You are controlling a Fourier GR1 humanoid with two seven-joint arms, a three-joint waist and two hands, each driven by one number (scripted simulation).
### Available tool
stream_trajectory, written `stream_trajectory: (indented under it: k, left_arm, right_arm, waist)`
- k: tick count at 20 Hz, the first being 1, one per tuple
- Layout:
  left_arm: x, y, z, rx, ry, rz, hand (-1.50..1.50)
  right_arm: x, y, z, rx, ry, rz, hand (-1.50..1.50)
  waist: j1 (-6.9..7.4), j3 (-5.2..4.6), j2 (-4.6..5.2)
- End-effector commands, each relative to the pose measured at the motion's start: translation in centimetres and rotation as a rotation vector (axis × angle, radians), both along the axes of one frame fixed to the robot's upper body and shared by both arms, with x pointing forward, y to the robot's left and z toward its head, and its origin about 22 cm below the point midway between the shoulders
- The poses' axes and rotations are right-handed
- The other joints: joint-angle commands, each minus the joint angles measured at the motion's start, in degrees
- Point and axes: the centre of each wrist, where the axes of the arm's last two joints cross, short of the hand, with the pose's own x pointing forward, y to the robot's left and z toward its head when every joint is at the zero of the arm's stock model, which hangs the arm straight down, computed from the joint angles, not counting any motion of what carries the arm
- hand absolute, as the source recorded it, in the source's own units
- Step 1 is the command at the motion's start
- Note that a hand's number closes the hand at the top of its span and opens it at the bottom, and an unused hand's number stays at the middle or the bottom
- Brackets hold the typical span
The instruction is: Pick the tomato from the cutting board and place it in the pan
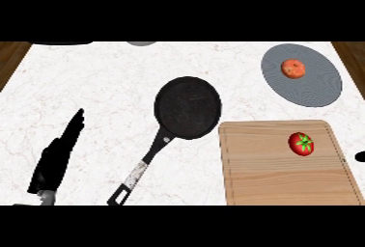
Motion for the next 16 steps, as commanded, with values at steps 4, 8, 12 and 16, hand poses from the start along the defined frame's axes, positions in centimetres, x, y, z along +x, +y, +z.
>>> stream_trajectory:
  k: [4, 8, 12, 16]
  left_arm:
    - [-1.6, 0.4, -1.3, 0.009, 0.009, -0.016, 0.0]
    - [-0.4, 0.8, -0.7, 0.014, -0.017, 0.011, 0.0]
    - [-1.2, 0.0, 0.3, 0.007, -0.001, -0.029, 0.0]
    - [-0.1, -0.5, 1.0, 0.001, 0.009, -0.006, 0.0]
  right_arm:
    - [3.4, 3.5, 2.8, -0.042, 0.165, 0.06, -1.5]
    - [4.9, 4.1, 1.8, -0.013, 0.243, 0.084, -1.5]
    - [7.6, 5.1, 1.7, -0.053, 0.335, 0.117, -1.5]
    - [8.6, 8.1, 2.5, -0.121, 0.439, 0.168, -1.5]
  waist:
    - [0.52, 0.03, 0.1]
    - [0.08, 0.06, 0.08]
    - [0.86, 0.08, 0.18]
    - [0.47, 0.06, 0.11]
